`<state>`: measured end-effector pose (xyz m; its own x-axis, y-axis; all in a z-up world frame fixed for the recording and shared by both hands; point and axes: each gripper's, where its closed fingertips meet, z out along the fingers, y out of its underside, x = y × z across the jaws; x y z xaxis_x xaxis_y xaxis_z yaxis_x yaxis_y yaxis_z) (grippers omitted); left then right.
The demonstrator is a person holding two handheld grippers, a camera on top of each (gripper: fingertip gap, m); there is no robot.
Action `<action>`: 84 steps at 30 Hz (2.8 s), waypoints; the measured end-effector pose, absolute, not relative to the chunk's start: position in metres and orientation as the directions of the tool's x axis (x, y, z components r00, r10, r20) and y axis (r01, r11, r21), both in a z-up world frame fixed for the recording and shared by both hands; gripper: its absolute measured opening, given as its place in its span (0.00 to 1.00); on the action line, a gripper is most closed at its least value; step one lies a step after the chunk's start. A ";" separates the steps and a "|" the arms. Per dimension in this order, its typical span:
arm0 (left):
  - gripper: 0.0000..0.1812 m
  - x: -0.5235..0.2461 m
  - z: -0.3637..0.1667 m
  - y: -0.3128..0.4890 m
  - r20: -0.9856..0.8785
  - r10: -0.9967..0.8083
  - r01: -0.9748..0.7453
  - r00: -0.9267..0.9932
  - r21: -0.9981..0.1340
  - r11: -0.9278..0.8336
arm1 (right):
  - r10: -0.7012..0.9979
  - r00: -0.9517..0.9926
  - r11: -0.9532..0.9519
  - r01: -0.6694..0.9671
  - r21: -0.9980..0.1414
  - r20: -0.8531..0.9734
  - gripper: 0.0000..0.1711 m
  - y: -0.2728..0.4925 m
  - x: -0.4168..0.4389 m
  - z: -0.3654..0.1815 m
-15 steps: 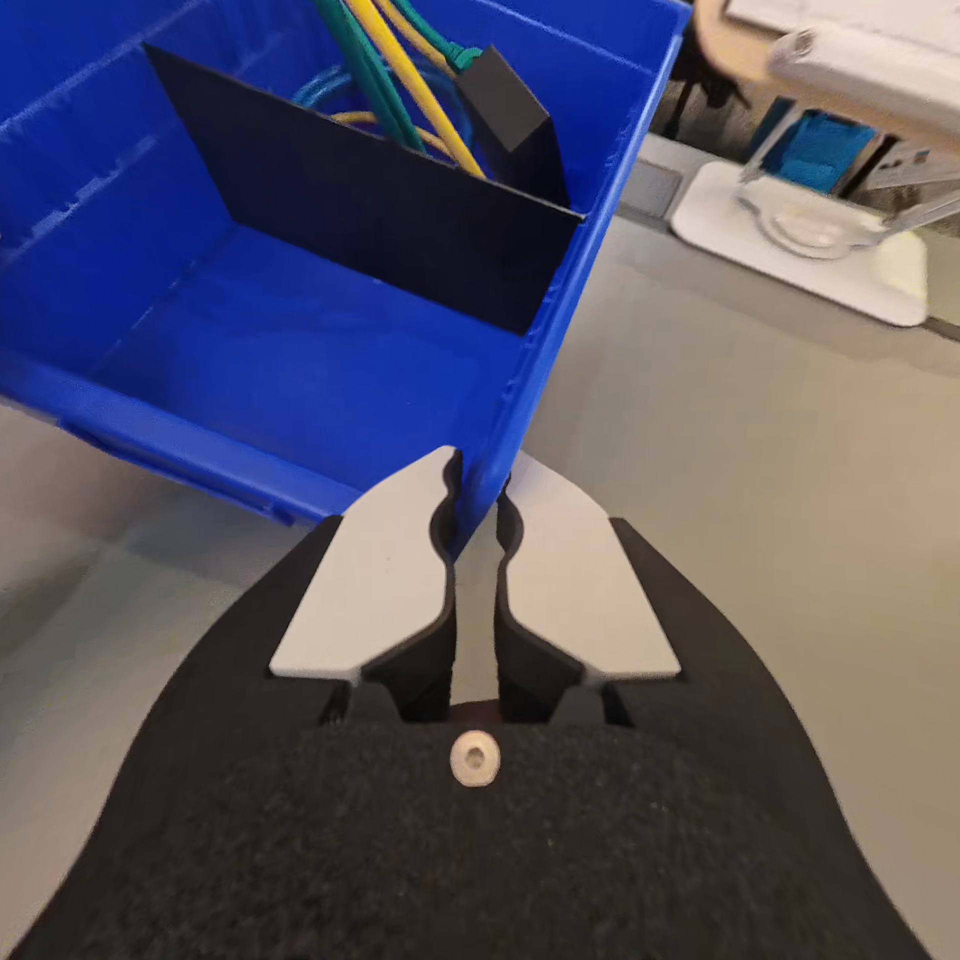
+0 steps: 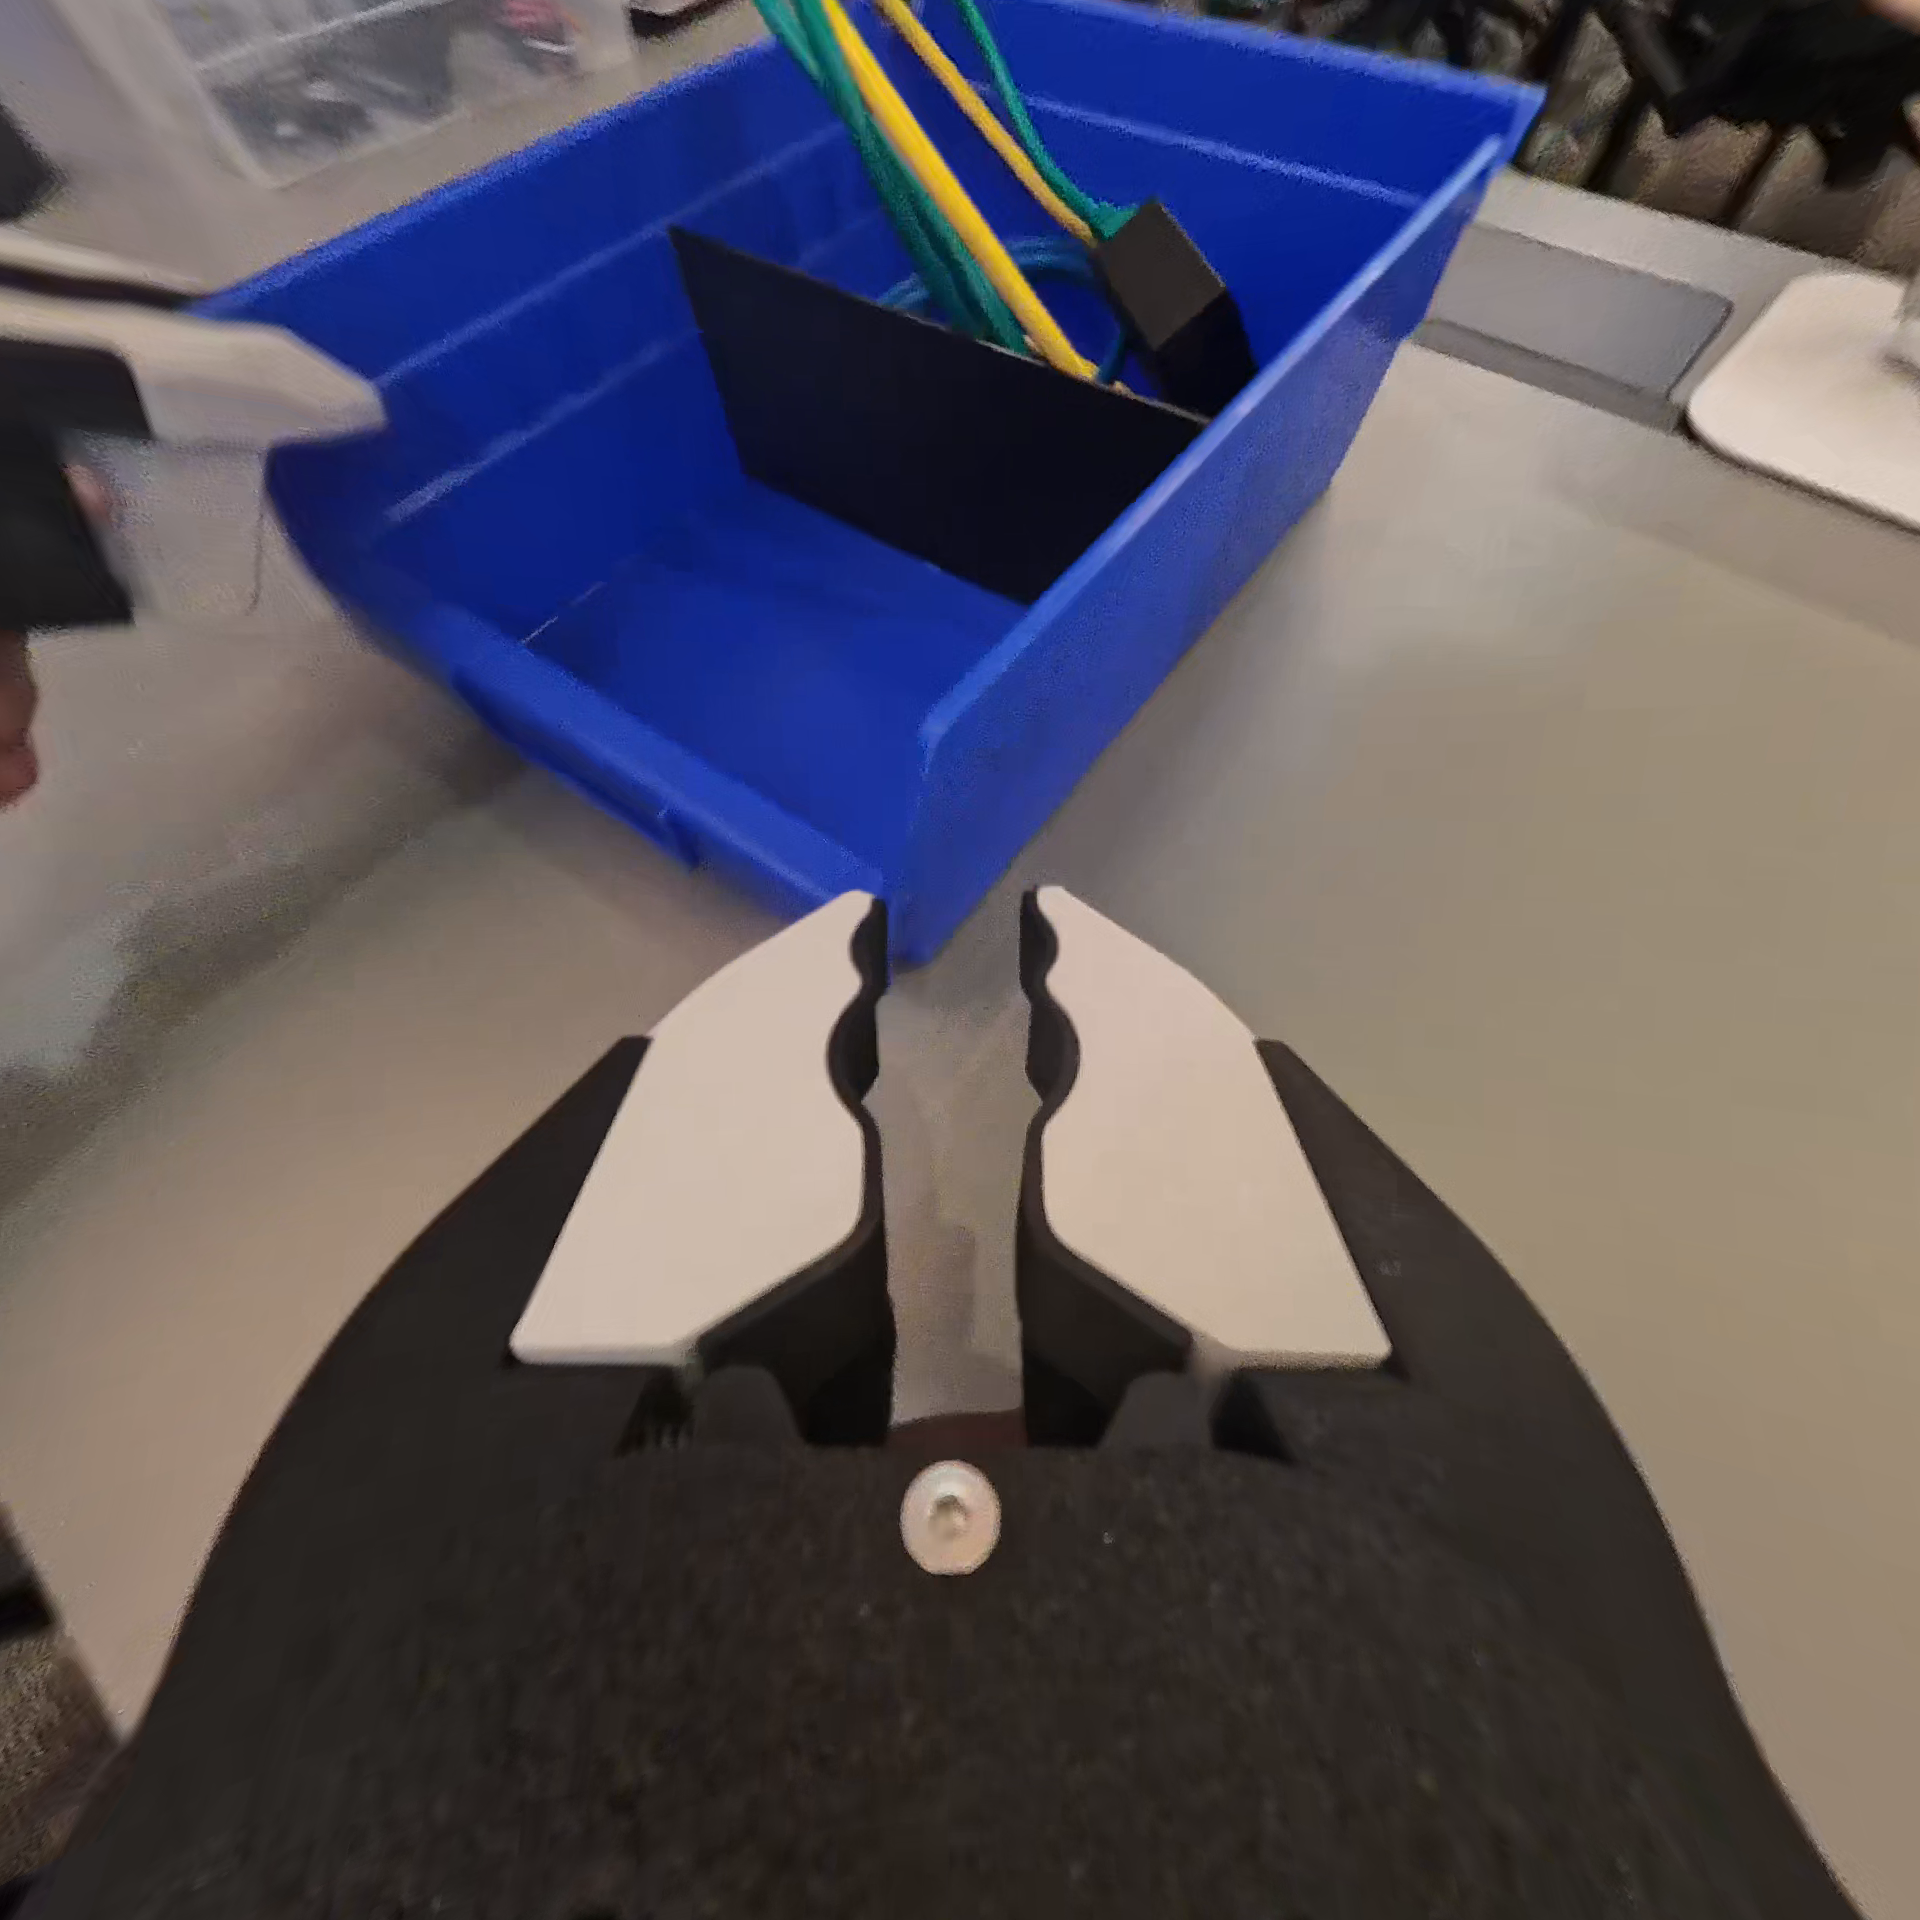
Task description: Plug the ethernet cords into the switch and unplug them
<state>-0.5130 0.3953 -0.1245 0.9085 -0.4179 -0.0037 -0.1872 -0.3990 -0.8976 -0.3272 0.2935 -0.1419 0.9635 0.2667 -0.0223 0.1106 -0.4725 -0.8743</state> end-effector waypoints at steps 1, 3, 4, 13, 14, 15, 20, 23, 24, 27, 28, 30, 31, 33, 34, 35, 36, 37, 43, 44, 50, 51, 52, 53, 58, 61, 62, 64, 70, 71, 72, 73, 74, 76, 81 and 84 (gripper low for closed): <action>0.21 -0.518 -0.112 0.392 0.003 -0.399 -0.156 0.917 -0.918 -0.364 | 0.314 0.949 -0.440 0.132 -0.888 -0.015 0.14 0.282 -0.320 -0.134; 0.22 -0.536 -0.089 0.383 -0.026 -0.319 -0.126 0.947 -0.947 -0.297 | 0.395 0.919 -0.382 0.142 -0.913 -0.022 0.15 0.256 -0.295 -0.120; 0.22 -0.544 -0.080 0.375 -0.051 -0.289 -0.132 0.956 -0.955 -0.266 | 0.425 0.905 -0.380 0.138 -0.915 -0.040 0.18 0.242 -0.279 -0.118; 0.24 -0.431 -0.106 0.280 0.145 -0.599 -0.082 0.787 -0.939 -0.334 | -0.101 0.987 -0.265 -0.151 -0.952 -0.128 0.12 0.123 -0.001 -0.114; 0.24 -0.418 -0.109 0.274 0.120 -0.629 -0.122 0.768 -0.937 -0.328 | -0.173 0.974 -0.211 -0.180 -0.961 -0.145 0.12 0.110 0.026 -0.105; 0.24 -0.411 -0.111 0.272 0.066 -0.642 -0.174 0.764 -0.937 -0.303 | -0.240 0.957 -0.164 -0.206 -0.965 -0.164 0.12 0.096 0.050 -0.100; 0.22 -0.405 -0.113 0.272 -0.029 -0.652 -0.246 0.757 -0.938 -0.244 | -0.325 0.907 -0.108 -0.317 -0.942 -0.267 0.16 0.067 0.105 -0.107; 0.22 -0.409 -0.123 0.277 0.020 -0.649 -0.234 0.760 -0.924 -0.303 | -0.330 0.920 -0.138 -0.269 -0.953 -0.212 0.17 0.072 0.121 -0.114; 0.22 -0.409 -0.125 0.278 0.026 -0.651 -0.236 0.759 -0.920 -0.313 | -0.342 0.924 -0.154 -0.236 -0.960 -0.172 0.17 0.073 0.126 -0.119; 0.22 -0.413 -0.125 0.281 0.033 -0.646 -0.231 0.763 -0.919 -0.320 | -0.373 0.918 -0.210 -0.222 -0.952 -0.132 0.17 0.070 0.130 -0.132; 0.22 -0.413 -0.125 0.281 0.034 -0.645 -0.229 0.764 -0.920 -0.319 | -0.358 0.920 -0.196 -0.240 -0.951 -0.158 0.17 0.069 0.125 -0.130; 0.22 -0.415 -0.128 0.282 0.027 -0.631 -0.238 0.775 -0.913 -0.331 | -0.340 0.921 -0.178 -0.264 -0.948 -0.192 0.17 0.068 0.118 -0.124; 0.22 -0.415 -0.131 0.282 0.022 -0.626 -0.249 0.780 -0.907 -0.341 | -0.336 0.923 -0.177 -0.260 -0.949 -0.190 0.16 0.069 0.115 -0.121; 0.22 -0.414 -0.133 0.281 0.019 -0.632 -0.259 0.775 -0.903 -0.344 | -0.333 0.929 -0.190 -0.231 -0.954 -0.159 0.14 0.070 0.111 -0.120; 0.22 -0.414 -0.131 0.280 0.017 -0.632 -0.257 0.775 -0.905 -0.339 | -0.328 0.933 -0.202 -0.219 -0.955 -0.144 0.14 0.072 0.110 -0.122; 0.22 -0.415 -0.130 0.280 0.012 -0.630 -0.255 0.777 -0.908 -0.331 | -0.325 0.936 -0.213 -0.213 -0.954 -0.137 0.14 0.073 0.108 -0.124; 0.22 -0.415 -0.128 0.280 0.005 -0.628 -0.255 0.778 -0.911 -0.325 | -0.323 0.937 -0.217 -0.212 -0.953 -0.136 0.14 0.074 0.107 -0.125; 0.22 -0.416 -0.128 0.279 -0.001 -0.626 -0.259 0.779 -0.911 -0.321 | -0.318 0.938 -0.214 -0.213 -0.953 -0.139 0.14 0.074 0.106 -0.124; 0.22 -0.417 -0.130 0.281 0.018 -0.625 -0.246 0.781 -0.910 -0.335 | -0.275 0.955 -0.193 -0.171 -0.966 -0.114 0.15 0.079 0.086 -0.109; 0.22 -0.417 -0.130 0.281 0.019 -0.627 -0.246 0.779 -0.910 -0.334 | -0.258 0.960 -0.188 -0.158 -0.969 -0.107 0.15 0.081 0.078 -0.106; 0.21 -0.404 -0.121 0.273 -0.165 -0.749 -0.407 0.641 -0.901 -0.150 | -0.022 0.998 -0.217 -0.058 -0.975 -0.054 0.17 0.111 -0.007 -0.102; 0.20 -0.395 -0.118 0.266 -0.190 -0.803 -0.440 0.566 -0.892 -0.099 | 0.025 0.998 -0.232 -0.056 -0.971 -0.063 0.17 0.115 -0.025 -0.106; 0.22 -0.388 -0.115 0.260 -0.215 -0.843 -0.472 0.494 -0.880 -0.052 | 0.076 0.995 -0.248 -0.050 -0.967 -0.071 0.18 0.117 -0.043 -0.110; 0.22 -0.383 -0.109 0.259 -0.244 -0.863 -0.489 0.443 -0.872 -0.005 | 0.124 0.990 -0.266 -0.034 -0.963 -0.069 0.18 0.119 -0.060 -0.116; 0.21 -0.356 -0.050 0.282 -0.465 -0.830 -0.485 0.307 -0.827 0.284 | 0.260 0.956 -0.293 -0.058 -0.954 -0.138 0.20 0.121 -0.107 -0.121; 0.20 -0.338 -0.033 0.311 -0.569 -0.794 -0.557 0.212 -0.738 0.380 | 0.283 0.930 -0.303 -0.147 -0.942 -0.236 0.22 0.119 -0.109 -0.119; 0.20 -0.335 -0.035 0.325 -0.587 -0.792 -0.618 0.166 -0.688 0.381 | 0.280 0.925 -0.307 -0.168 -0.937 -0.258 0.22 0.118 -0.107 -0.119; 0.21 -0.333 -0.048 0.359 -0.599 -0.799 -0.758 0.056 -0.547 0.356 | 0.283 0.919 -0.302 -0.187 -0.935 -0.275 0.25 0.118 -0.104 -0.119; 0.32 -0.344 -0.084 0.472 -0.681 -0.647 -0.901 -0.341 0.042 0.431 | 0.295 0.906 -0.308 -0.210 -0.928 -0.302 0.27 0.122 -0.103 -0.121; 0.33 -0.347 -0.086 0.487 -0.679 -0.606 -0.883 -0.414 0.139 0.448 | 0.294 0.904 -0.318 -0.214 -0.924 -0.310 0.27 0.122 -0.103 -0.123; 0.32 -0.347 -0.086 0.498 -0.670 -0.568 -0.856 -0.478 0.208 0.474 | 0.291 0.904 -0.328 -0.214 -0.920 -0.314 0.28 0.122 -0.103 -0.126; 0.30 -0.344 -0.085 0.505 -0.661 -0.538 -0.828 -0.523 0.245 0.504 | 0.287 0.906 -0.333 -0.209 -0.919 -0.310 0.28 0.122 -0.103 -0.127; 0.29 -0.339 -0.084 0.509 -0.646 -0.531 -0.810 -0.549 0.253 0.530 | 0.283 0.910 -0.330 -0.206 -0.921 -0.305 0.28 0.122 -0.101 -0.128; 0.28 -0.328 -0.083 0.508 -0.606 -0.555 -0.791 -0.570 0.222 0.570 | 0.271 0.911 -0.327 -0.217 -0.920 -0.312 0.28 0.122 -0.097 -0.128; 0.21 -0.330 -0.111 0.504 -0.476 -0.511 -0.677 -0.716 0.293 0.676 | 0.246 0.904 -0.341 -0.257 -0.904 -0.350 0.28 0.125 -0.087 -0.132; 0.25 -0.336 -0.127 0.510 -0.473 -0.487 -0.651 -0.735 0.288 0.703 | 0.240 0.907 -0.337 -0.256 -0.906 -0.346 0.28 0.126 -0.084 -0.133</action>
